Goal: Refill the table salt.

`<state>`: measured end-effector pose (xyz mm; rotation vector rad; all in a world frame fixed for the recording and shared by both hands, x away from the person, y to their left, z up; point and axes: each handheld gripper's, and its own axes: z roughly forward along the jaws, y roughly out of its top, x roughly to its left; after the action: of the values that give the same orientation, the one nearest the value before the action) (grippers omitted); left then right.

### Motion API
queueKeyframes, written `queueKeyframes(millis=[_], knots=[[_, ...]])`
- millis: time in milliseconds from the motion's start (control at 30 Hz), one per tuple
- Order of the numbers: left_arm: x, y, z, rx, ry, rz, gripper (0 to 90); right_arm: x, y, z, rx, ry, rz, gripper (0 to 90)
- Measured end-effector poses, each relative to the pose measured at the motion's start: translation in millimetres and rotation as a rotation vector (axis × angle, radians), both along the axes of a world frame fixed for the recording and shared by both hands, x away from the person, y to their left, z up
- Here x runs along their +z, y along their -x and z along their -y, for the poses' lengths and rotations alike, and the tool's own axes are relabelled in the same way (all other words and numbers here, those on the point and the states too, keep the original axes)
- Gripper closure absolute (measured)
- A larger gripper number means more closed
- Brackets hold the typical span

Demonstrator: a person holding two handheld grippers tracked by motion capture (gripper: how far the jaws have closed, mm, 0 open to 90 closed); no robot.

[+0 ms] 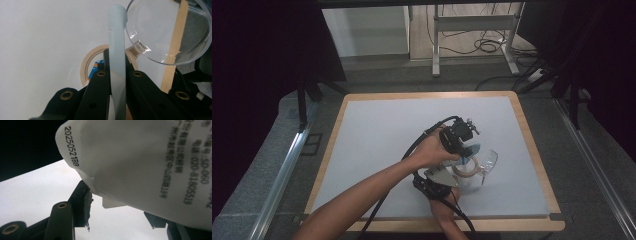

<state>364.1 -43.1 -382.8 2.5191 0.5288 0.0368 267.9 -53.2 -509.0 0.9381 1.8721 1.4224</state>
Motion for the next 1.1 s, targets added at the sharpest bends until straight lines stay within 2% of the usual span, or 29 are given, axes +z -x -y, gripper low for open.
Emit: queueKeyframes(millis=[800, 867, 900, 933, 1100], knots=[[0.1, 0.6, 0.9, -0.005, -0.006, 0.004, 90.0, 0.9, -0.2, -0.3, -0.002, -0.015, -0.008, 45.8], [1.3, 1.0, 0.6, -0.004, -0.01, 0.004, 90.0, 1.3, -0.9, -0.1, -0.004, -0.009, 0.01, 45.8], [1.7, 0.7, 0.4, -0.006, -0.011, 0.007, 90.0, 1.6, 0.2, -1.2, -0.006, -0.021, -0.006, 45.8], [2.0, 0.7, 0.2, -0.007, -0.011, 0.008, 90.0, 2.0, -1.0, -0.9, -0.005, -0.014, 0.012, 45.8], [2.7, 0.7, 0.2, -0.005, -0.012, 0.01, 90.0, 3.1, -1.5, -1.6, -0.006, -0.016, 0.015, 45.8]])
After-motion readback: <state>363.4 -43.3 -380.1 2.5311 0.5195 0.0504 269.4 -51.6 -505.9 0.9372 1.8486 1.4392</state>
